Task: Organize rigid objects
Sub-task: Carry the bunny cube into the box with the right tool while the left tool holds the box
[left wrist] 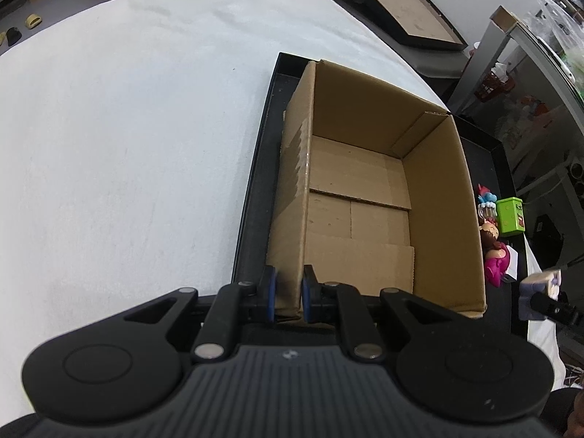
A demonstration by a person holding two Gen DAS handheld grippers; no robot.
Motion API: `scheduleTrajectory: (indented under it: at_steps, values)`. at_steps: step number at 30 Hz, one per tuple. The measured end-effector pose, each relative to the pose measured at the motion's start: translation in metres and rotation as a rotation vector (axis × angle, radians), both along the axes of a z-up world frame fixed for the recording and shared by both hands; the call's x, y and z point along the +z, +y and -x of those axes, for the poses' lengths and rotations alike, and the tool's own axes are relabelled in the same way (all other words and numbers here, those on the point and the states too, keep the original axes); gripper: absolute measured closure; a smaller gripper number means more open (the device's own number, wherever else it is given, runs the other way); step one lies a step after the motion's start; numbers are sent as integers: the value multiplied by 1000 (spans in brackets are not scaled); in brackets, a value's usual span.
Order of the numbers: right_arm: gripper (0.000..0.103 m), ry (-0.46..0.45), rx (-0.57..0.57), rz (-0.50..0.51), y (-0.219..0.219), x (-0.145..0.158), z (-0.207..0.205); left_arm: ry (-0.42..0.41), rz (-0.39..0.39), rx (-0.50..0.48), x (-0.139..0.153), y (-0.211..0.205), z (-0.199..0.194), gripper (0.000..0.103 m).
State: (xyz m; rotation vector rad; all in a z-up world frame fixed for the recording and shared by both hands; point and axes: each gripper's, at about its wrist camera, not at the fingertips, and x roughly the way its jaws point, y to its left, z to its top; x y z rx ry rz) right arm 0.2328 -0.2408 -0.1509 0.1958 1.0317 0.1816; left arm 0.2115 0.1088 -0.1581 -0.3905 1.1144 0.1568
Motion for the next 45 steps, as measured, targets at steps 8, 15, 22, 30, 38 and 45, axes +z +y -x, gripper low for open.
scheduleTrajectory:
  at_steps: [8, 15, 22, 30, 38, 45]
  values:
    - [53, -35, 37, 21, 28, 17, 4, -19, 12, -14, -1, 4, 6, 90]
    - [53, -69, 64, 31, 58, 32, 5, -40, -6, -27, 0, 4, 8, 90]
    - [53, -106, 102, 43, 87, 46, 2, -64, 18, -34, 0, 8, 11, 90]
    - [53, -132, 137, 41, 116, 55, -2, -76, 42, -41, -1, 12, 13, 89]
    - [53, -147, 189, 40, 143, 62, -5, -85, 68, -43, -1, 17, 15, 88]
    - [53, -152, 240, 40, 163, 61, -11, -84, 68, -43, 0, 16, 15, 88]
